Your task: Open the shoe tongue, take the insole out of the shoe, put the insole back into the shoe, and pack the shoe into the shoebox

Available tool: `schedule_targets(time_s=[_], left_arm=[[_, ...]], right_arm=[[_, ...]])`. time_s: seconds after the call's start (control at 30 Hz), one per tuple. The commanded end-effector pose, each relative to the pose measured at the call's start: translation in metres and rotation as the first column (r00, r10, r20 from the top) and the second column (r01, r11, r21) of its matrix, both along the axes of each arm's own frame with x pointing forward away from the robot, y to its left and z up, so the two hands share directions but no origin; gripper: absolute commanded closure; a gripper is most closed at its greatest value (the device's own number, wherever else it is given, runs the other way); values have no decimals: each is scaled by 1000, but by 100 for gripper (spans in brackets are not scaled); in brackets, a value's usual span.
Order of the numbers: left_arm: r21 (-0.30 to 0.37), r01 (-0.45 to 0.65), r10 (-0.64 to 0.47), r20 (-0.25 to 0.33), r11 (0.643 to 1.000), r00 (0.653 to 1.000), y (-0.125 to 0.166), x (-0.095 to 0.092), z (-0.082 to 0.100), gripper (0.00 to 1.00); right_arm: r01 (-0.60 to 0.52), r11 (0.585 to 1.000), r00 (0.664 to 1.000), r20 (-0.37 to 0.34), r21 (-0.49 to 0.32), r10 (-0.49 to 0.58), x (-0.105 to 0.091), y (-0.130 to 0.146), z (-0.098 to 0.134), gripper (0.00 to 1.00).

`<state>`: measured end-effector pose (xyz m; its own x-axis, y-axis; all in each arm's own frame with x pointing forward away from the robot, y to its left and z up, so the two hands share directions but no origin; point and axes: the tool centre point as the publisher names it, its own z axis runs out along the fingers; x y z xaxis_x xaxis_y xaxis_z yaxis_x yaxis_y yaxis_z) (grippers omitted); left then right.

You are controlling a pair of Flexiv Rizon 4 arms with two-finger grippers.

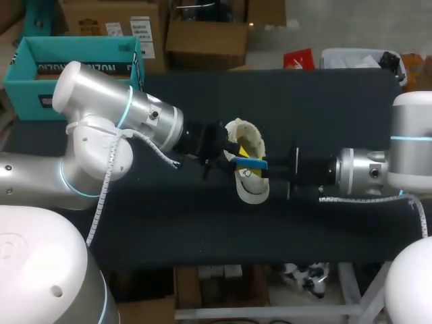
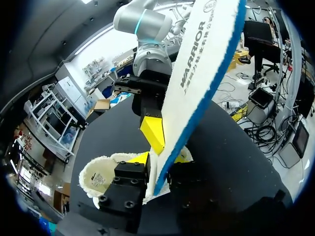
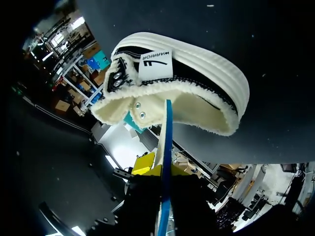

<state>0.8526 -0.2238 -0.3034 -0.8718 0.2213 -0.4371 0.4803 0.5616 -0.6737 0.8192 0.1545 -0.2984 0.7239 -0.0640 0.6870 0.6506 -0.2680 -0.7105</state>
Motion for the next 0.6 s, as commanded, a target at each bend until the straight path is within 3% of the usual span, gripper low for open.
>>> schedule_targets(time_s=[0.03,0.33,0.43,0.47,0.5,0.6], left_arm=[[-3,-6,7,10,1000,1000,-8,3,-6,100],[5,-1,1,20,1000,1000,-4,4,-8,100],[13,3,-3,29,1000,1000,-5,4,-10,100],[14,6,-6,32,1000,999,-6,4,-10,100],[14,7,-7,33,1000,999,-6,4,-10,100],[13,13,-13,38,1000,999,-6,4,-10,100]], right_arm=[[-2,1000,1000,-3,3,2,-2,0,0,100],[9,1000,1000,-10,-2,-9,-2,-6,1,100],[15,1000,1000,-14,-15,-16,-1,-7,2,36],[16,1000,1000,-14,-17,-17,-1,-7,2,7],[23,999,1000,-17,-27,-24,-1,-7,3,0],[32,999,999,-18,-36,-33,-3,-10,4,0]])
